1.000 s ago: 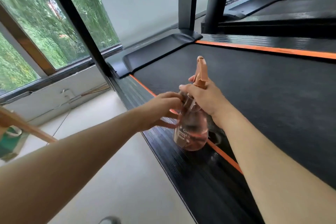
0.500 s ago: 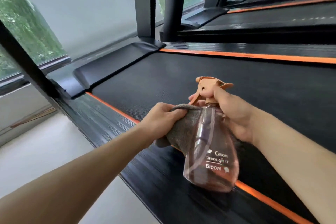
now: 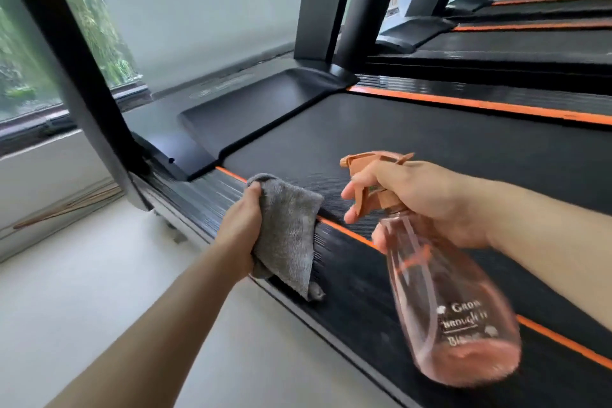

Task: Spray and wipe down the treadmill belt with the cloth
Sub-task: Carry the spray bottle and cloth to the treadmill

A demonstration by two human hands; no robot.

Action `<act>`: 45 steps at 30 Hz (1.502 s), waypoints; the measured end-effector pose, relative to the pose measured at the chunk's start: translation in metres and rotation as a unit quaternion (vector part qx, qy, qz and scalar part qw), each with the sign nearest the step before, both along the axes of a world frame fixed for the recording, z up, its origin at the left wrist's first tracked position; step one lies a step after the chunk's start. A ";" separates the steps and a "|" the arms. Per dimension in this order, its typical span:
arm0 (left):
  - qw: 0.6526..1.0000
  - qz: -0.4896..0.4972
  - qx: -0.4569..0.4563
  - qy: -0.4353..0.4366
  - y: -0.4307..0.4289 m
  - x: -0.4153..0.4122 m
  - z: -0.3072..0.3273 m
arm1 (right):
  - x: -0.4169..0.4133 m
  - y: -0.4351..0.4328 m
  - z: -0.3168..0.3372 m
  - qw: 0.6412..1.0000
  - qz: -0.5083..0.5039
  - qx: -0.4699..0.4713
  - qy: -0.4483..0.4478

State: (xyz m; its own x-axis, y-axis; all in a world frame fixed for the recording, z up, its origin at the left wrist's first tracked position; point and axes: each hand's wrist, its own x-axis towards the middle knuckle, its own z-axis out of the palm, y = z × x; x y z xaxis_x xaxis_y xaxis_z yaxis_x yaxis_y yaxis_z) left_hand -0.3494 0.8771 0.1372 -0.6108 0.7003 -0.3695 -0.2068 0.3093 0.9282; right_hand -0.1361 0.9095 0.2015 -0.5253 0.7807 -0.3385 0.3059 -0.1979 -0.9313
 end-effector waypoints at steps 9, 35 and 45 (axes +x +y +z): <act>0.992 0.121 0.043 0.022 0.021 -0.117 -0.009 | -0.105 0.013 0.002 0.999 0.037 -0.007 -0.033; 0.826 -0.250 -0.151 0.483 -0.059 0.002 -0.023 | -0.094 0.037 -0.008 0.984 0.137 -0.049 -0.101; 0.910 -0.047 -0.149 0.383 -0.045 -0.052 -0.031 | -0.116 0.047 -0.002 0.991 0.120 -0.030 -0.055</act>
State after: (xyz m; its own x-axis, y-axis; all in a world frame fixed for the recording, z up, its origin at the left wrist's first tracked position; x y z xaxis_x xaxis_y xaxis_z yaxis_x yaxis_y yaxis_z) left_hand -0.4014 0.8324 0.1060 -0.7121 0.7008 -0.0424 0.5066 0.5546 0.6601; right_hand -0.2519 0.9563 0.1992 -0.6508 0.6142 -0.4464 0.4507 -0.1607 -0.8781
